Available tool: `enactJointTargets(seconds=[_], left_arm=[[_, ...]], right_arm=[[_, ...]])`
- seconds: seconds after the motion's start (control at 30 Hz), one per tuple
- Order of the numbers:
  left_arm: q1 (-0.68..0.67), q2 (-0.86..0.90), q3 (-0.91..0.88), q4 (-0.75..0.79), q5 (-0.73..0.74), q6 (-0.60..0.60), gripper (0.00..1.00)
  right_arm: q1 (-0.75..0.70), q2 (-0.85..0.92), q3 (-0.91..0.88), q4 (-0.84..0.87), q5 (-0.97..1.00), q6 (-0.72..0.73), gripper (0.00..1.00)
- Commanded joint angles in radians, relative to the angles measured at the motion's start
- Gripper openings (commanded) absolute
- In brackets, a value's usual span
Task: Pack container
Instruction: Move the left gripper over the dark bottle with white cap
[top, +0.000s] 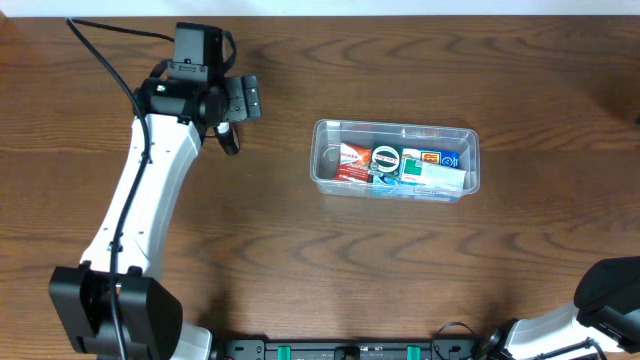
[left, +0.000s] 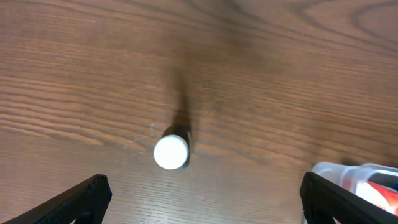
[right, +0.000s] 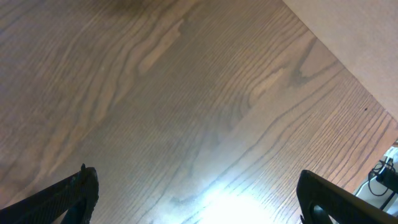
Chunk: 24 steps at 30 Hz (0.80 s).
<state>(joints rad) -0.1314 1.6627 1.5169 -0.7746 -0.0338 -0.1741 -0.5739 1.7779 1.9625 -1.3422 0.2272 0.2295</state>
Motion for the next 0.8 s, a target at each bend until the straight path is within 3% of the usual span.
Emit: enactJointTargets(seconds=[0.0, 0.3, 0.47, 0.77], left_arm=[[0.019, 0.041, -0.011, 0.002, -0.012, 0.035, 0.98], [0.025, 0.150, -0.011, 0.032, -0.013, 0.027, 0.98], [0.026, 0.171, -0.011, 0.039, -0.083, -0.094, 0.98], [0.026, 0.210, -0.011, 0.030, -0.084, -0.098, 0.97]], right_arm=[[-0.008, -0.008, 0.005, -0.001, 0.005, -0.006, 0.99], [-0.008, -0.008, 0.005, -0.001, 0.005, -0.006, 0.99], [-0.008, -0.008, 0.005, -0.001, 0.005, -0.006, 0.99], [-0.008, -0.008, 0.005, -0.001, 0.005, -0.006, 0.99]])
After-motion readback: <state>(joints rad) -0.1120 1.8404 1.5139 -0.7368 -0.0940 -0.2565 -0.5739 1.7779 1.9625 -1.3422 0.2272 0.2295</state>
